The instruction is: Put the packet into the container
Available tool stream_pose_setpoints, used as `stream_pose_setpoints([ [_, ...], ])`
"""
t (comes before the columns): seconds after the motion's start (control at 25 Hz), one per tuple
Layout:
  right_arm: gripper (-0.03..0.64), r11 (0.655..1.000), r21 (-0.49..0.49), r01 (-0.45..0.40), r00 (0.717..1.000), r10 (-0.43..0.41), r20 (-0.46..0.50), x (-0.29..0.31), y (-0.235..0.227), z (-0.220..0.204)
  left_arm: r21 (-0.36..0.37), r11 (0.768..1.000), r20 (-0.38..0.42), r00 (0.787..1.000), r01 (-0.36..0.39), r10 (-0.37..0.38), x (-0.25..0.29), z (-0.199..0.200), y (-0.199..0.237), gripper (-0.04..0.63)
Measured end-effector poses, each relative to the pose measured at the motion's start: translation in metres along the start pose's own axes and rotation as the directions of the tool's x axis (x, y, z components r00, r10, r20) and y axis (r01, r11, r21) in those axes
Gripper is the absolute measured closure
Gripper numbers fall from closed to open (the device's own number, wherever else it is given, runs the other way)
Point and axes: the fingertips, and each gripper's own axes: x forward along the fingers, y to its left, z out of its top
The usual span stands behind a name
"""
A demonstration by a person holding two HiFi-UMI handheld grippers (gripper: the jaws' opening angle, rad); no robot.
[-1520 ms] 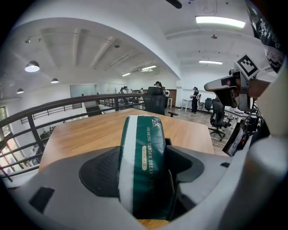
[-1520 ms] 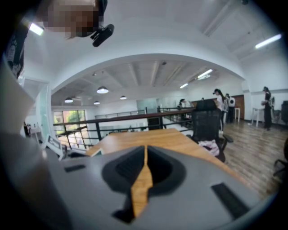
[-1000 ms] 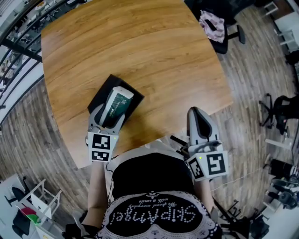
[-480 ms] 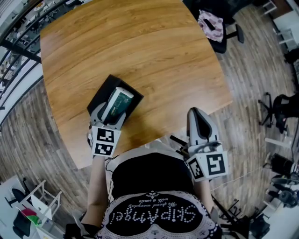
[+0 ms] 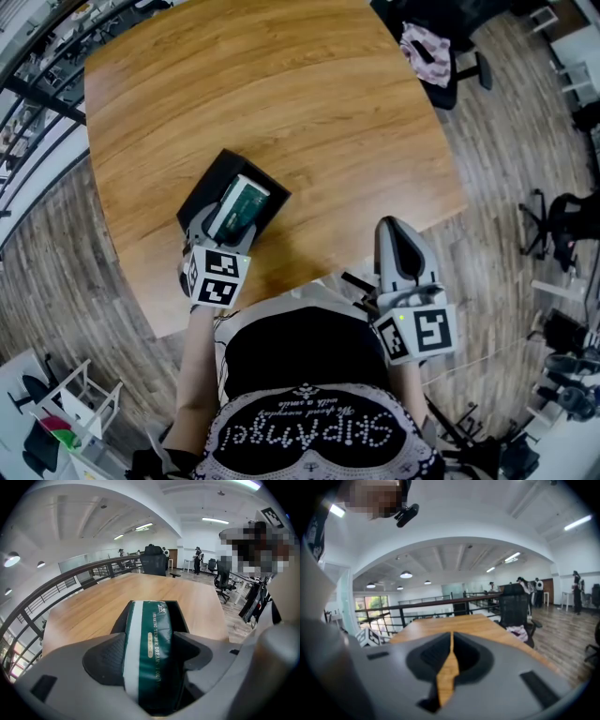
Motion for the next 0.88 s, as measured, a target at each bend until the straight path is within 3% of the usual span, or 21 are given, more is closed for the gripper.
stream_pose_setpoints([
  [0.36, 0.577, 1.000, -0.001, -0.007, 1.000, 0.007, -0.002, 0.000, 0.002, -0.001, 0.000, 1.000, -0.158, 0.987, 0.030, -0.029, 0.012, -0.012, -0.002, 0.253],
  [0.88, 0.577, 0.999, -0.002, -0.036, 0.999, 0.036, -0.005, -0.001, 0.012, -0.004, -0.008, 0.999, -0.173, 0.984, 0.031, -0.032, 0.015, -0.013, -0.004, 0.252],
])
